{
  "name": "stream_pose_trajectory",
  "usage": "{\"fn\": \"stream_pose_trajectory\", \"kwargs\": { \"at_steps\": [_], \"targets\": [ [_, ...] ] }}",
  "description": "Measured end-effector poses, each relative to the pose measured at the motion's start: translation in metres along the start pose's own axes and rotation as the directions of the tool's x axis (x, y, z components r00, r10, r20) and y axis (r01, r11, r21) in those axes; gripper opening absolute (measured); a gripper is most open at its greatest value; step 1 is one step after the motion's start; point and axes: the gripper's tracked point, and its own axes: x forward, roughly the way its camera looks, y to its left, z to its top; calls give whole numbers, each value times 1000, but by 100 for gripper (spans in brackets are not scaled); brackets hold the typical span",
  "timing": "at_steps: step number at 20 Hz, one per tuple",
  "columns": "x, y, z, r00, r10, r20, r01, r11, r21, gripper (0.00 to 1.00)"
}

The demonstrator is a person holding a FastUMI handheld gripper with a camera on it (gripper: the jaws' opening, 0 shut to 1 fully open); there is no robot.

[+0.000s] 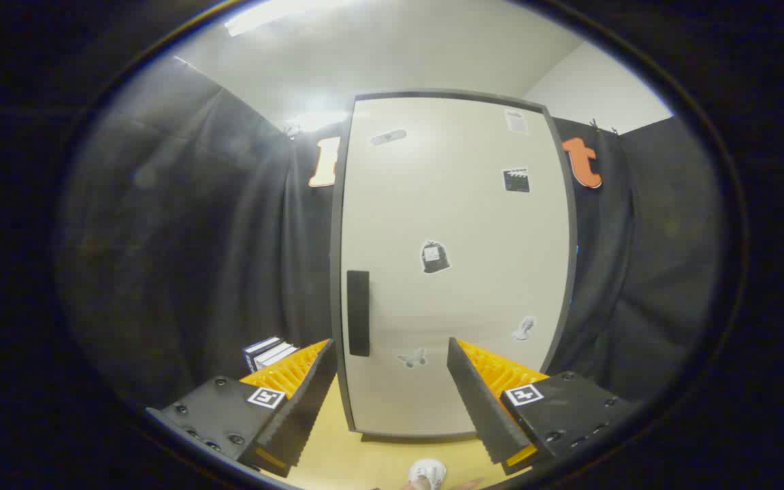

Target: Open the shoe cabinet door, grab the shoes and put them into the shoe cabinet, then close the shoe cabinet door.

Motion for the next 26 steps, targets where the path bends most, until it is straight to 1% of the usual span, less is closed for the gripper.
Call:
{"fn": "stream_pose_trajectory", "kwargs": {
  "at_steps": [3,6,15,21,26],
  "targets": [
    [4,8,2,1000,12,12,-12,999,-30,100],
    [5,4,4,1000,15,17,-15,1000,-20,100],
    [14,-5,5,1000,-8,16,8,1000,-1,100],
    [16,-6,5,1000,-9,15,9,1000,6,100],
    [18,-6,4,1000,6,12,-6,1000,2,100]
  ]
}}
